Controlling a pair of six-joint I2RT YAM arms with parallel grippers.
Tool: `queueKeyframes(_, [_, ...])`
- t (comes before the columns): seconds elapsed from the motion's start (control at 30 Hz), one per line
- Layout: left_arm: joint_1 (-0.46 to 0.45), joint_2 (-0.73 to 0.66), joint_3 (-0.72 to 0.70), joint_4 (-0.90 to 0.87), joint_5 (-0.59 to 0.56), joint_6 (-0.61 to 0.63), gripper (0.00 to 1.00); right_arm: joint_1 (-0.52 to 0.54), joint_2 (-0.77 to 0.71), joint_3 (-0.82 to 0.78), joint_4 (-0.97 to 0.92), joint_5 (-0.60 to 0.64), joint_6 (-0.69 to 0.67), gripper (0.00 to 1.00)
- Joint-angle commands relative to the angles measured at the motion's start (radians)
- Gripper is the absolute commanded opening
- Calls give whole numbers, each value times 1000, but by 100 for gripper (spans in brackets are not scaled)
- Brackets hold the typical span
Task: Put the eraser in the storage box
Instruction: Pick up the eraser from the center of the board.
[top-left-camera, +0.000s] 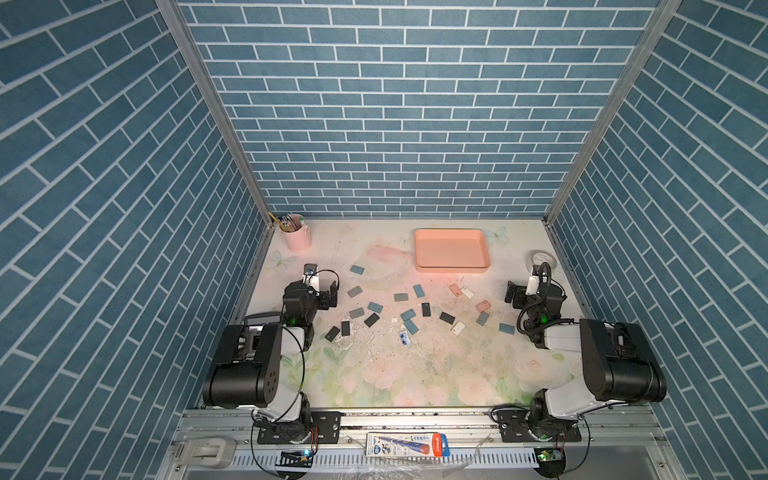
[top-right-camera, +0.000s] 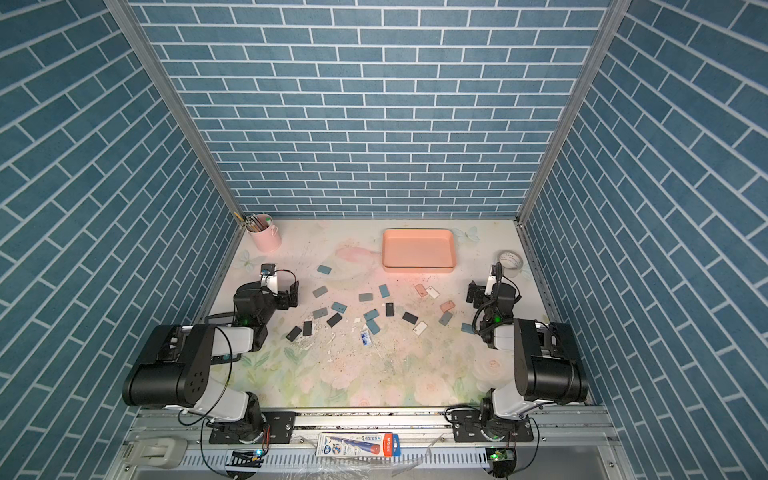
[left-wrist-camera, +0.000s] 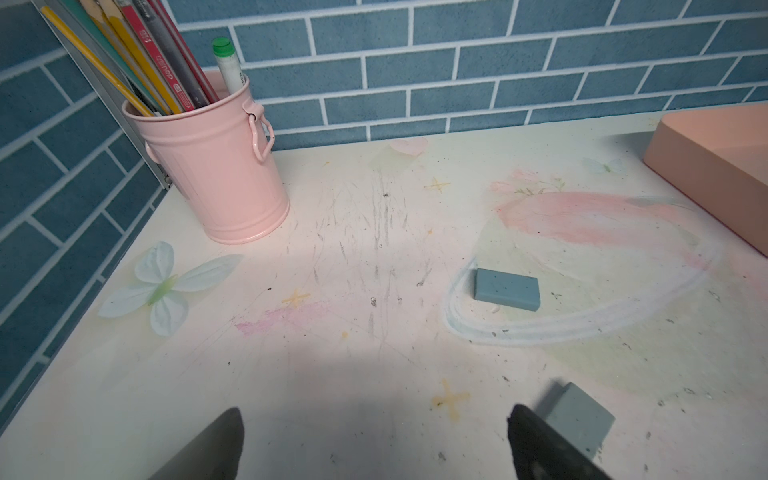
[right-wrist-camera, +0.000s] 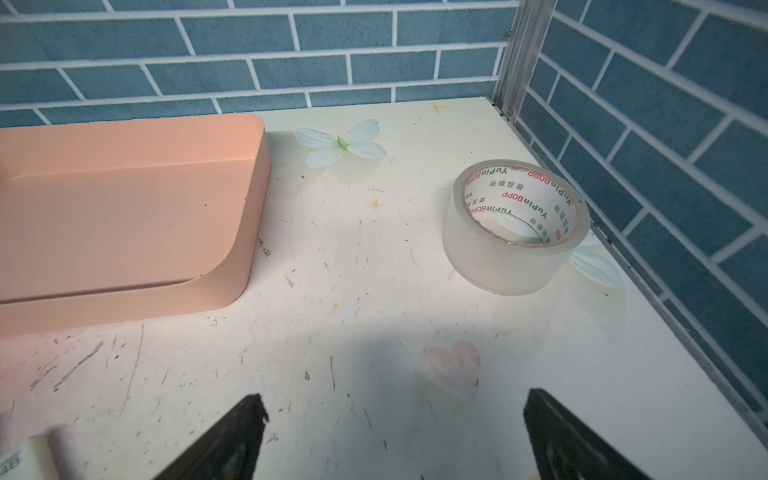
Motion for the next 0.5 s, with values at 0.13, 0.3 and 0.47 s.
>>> queueKeyframes(0.13, [5, 9, 17, 4, -6, -4, 100, 0, 10, 15, 21, -4, -6, 99])
queueKeyframes(0.3, [5, 9, 17, 4, -6, -4, 100, 0, 10, 15, 19, -4, -5, 99])
queueKeyframes(0.47, [-1, 10, 16, 5, -11, -4, 100, 0, 11, 15, 21, -4, -6, 99])
